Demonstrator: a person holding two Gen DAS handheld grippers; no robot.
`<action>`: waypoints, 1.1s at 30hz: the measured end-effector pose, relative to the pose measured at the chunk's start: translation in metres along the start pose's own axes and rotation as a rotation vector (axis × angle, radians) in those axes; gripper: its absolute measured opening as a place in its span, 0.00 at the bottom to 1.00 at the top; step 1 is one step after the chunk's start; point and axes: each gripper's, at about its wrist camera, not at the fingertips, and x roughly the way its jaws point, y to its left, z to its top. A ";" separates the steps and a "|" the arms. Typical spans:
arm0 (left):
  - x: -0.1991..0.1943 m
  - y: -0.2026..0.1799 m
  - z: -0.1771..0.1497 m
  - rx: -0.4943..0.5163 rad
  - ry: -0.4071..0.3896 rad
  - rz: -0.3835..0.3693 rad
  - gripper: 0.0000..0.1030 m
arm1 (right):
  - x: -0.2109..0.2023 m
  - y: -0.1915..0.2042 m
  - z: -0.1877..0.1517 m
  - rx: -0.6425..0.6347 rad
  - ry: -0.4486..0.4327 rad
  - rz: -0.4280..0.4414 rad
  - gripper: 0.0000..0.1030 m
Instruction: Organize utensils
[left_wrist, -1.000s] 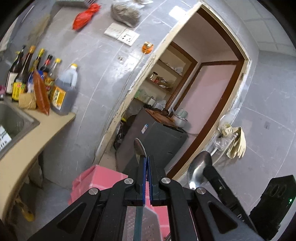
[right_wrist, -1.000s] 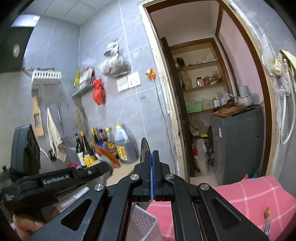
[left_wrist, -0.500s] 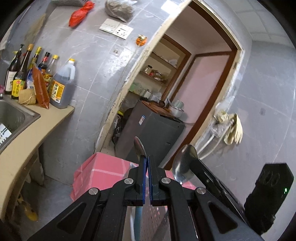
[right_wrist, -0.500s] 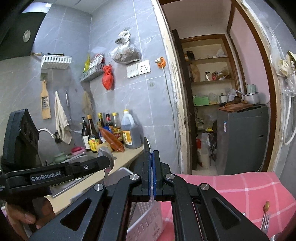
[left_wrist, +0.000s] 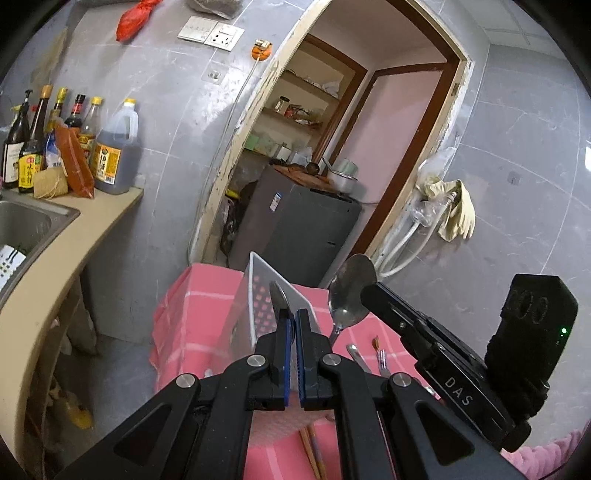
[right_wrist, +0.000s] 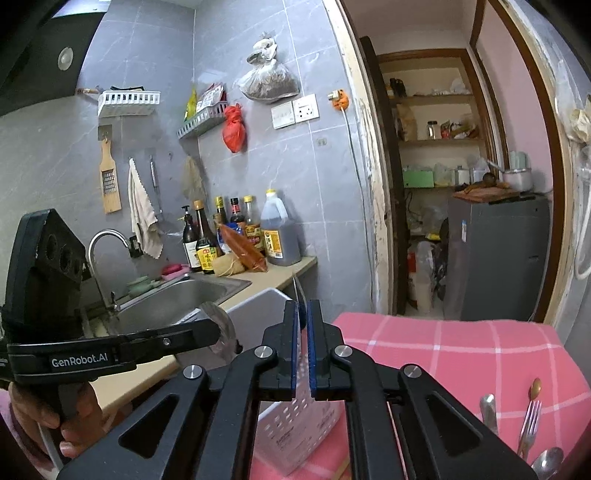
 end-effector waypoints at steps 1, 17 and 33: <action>-0.001 -0.001 -0.001 -0.002 0.003 -0.001 0.03 | -0.002 -0.001 0.000 0.006 0.004 0.001 0.05; -0.021 -0.065 0.019 0.060 -0.101 0.090 0.47 | -0.084 -0.045 0.041 0.061 -0.076 -0.171 0.51; 0.014 -0.151 -0.011 0.183 -0.138 0.094 0.96 | -0.159 -0.118 0.030 0.066 -0.090 -0.357 0.99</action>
